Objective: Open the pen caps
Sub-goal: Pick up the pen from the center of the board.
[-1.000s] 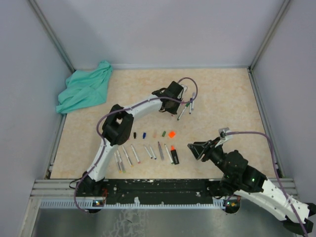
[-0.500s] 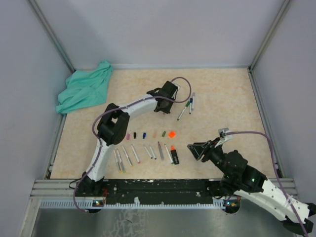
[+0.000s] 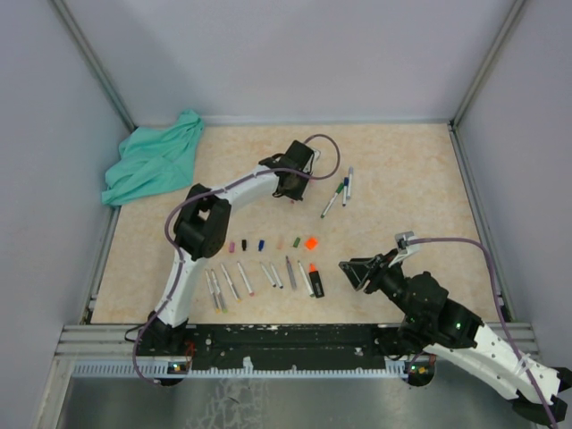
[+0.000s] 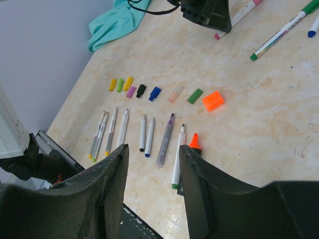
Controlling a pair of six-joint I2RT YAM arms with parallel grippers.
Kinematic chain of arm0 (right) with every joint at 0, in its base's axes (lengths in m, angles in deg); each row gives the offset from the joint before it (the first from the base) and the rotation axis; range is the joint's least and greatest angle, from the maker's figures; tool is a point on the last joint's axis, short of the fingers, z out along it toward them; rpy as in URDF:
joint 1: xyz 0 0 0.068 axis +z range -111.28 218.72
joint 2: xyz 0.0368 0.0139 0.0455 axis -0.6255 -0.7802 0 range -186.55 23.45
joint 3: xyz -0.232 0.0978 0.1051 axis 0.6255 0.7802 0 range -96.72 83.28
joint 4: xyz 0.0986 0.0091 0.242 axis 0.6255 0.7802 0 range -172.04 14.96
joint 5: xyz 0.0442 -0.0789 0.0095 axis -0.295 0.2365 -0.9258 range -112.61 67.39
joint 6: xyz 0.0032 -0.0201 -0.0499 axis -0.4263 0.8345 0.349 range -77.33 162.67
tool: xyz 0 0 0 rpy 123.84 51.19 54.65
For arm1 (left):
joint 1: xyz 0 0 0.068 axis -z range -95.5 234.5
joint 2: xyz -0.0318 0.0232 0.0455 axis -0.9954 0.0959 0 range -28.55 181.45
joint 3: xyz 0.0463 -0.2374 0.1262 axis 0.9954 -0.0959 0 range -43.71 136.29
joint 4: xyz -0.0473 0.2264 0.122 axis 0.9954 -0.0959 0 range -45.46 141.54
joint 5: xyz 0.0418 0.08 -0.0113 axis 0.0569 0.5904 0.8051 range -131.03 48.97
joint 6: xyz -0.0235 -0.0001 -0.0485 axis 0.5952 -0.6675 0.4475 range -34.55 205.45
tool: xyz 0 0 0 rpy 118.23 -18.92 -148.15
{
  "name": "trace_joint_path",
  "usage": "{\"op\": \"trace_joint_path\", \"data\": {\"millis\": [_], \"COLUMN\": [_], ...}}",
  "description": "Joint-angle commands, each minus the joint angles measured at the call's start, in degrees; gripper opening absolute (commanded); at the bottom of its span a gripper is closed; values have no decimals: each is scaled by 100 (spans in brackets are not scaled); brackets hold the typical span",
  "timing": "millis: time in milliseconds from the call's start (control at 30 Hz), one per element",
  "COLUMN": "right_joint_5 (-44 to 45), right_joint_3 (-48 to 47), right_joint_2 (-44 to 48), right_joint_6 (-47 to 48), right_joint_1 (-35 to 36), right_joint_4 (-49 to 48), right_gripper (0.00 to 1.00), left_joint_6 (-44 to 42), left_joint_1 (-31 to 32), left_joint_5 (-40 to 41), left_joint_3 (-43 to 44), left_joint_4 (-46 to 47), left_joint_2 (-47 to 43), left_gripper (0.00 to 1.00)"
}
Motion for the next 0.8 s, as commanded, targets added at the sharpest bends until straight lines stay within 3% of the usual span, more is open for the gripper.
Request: {"op": "trace_joint_path", "data": {"millis": [0,67,200,433,767], "right_joint_5": [-43,-73,-266,-822,-1260], "right_joint_3": [-143,-132,-133,-109,-647], "right_joint_2": [82,73,-53,-801,-2370], "right_joint_6": [18,38,150,487,672], "right_joint_1": [-35,-35,-35,-34,-25], "right_joint_4": [-133,-158,-320,-1293,-2711], "right_gripper": [46,46,45,45,48], "left_joint_6": [-67,-78,56,359,1493], "left_joint_1": [-67,-106,-320,-486,-477], "left_joint_5": [-391,-418,-520,-1034,-2351], "left_joint_3": [11,-11,-328,-1766,-5561], "left_joint_4": [-278,-256,66,1204,3380], "left_joint_2": [247,115,-505,-2353,-5958], "left_gripper": [5,0,0,0,0]}}
